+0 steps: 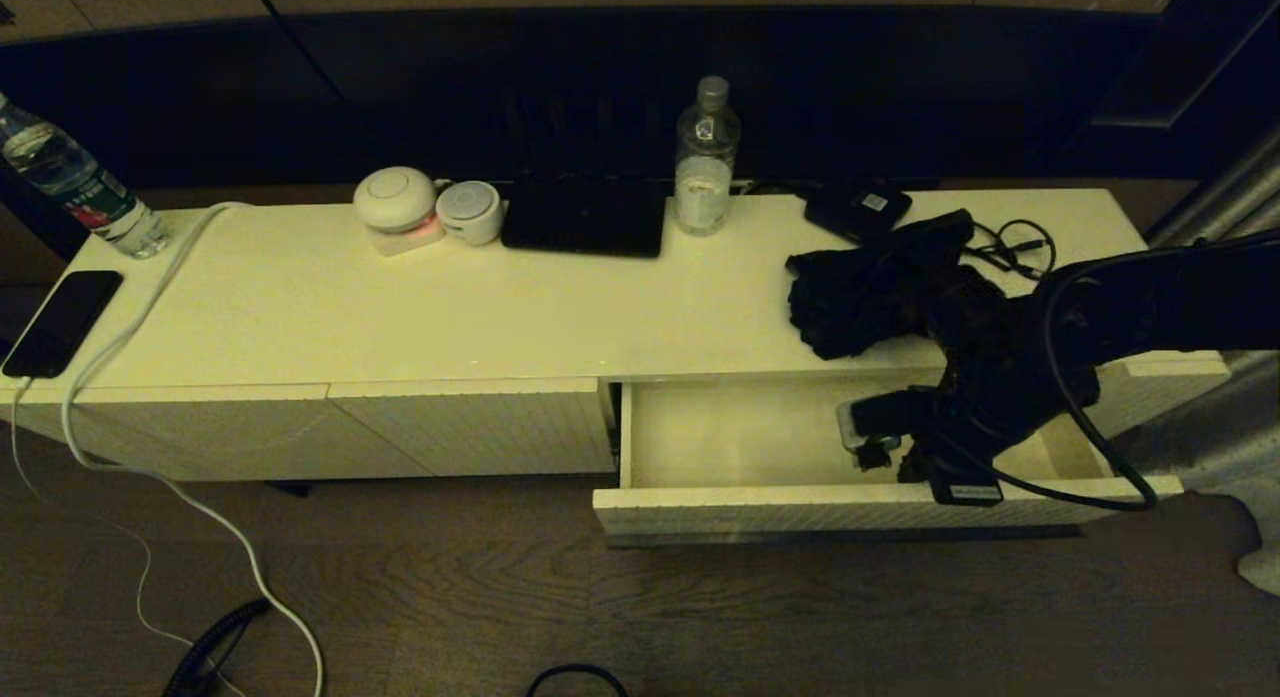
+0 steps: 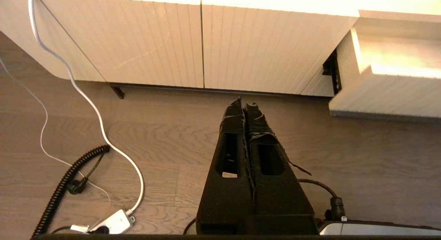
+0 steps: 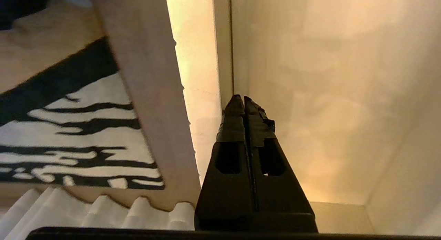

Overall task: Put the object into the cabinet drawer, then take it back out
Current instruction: Open the drawer

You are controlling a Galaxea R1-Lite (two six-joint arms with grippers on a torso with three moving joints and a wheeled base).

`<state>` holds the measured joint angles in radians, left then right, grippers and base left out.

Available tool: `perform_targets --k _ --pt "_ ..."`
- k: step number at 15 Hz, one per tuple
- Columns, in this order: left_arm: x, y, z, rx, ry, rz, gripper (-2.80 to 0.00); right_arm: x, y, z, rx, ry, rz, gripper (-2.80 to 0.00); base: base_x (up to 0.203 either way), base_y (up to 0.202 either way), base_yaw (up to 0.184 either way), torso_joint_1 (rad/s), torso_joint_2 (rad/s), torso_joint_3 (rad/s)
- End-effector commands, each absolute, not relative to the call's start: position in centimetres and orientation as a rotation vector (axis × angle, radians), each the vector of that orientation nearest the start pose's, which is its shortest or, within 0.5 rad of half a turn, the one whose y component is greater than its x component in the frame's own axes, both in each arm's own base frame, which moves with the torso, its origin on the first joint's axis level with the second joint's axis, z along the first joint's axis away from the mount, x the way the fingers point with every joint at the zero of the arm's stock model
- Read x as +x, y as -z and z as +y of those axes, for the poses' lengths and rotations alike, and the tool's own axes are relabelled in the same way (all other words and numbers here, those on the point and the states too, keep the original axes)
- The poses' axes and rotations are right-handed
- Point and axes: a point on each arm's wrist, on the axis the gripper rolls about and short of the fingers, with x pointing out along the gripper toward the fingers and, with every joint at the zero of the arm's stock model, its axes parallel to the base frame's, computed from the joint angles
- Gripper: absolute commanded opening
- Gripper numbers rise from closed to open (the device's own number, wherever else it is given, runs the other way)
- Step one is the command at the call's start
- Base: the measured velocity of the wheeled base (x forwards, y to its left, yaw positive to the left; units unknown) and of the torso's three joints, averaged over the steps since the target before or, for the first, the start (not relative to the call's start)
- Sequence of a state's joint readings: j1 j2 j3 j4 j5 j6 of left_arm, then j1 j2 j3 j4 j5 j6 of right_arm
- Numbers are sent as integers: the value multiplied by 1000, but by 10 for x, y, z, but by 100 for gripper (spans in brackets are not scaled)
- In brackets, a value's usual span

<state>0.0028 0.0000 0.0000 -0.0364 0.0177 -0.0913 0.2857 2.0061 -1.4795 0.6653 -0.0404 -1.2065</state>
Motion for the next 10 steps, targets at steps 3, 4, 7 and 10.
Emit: perform_targets --k 3,4,7,10 --pt "-23 -79 0 -92 -20 -39 -280 326 -149 95 -1243 -942 951 -280 0 0 0 0 0 0" --pt "-23 -79 0 -92 -20 -39 -280 323 -148 95 -1243 -947 956 -280 0 0 0 0 0 0" --pt "-23 -79 0 -92 -20 -39 -280 315 -146 94 -1239 -966 966 -280 0 0 0 0 0 0" --pt "-23 -79 0 -92 -20 -39 -280 307 -139 92 -1233 -987 994 -280 0 0 0 0 0 0"
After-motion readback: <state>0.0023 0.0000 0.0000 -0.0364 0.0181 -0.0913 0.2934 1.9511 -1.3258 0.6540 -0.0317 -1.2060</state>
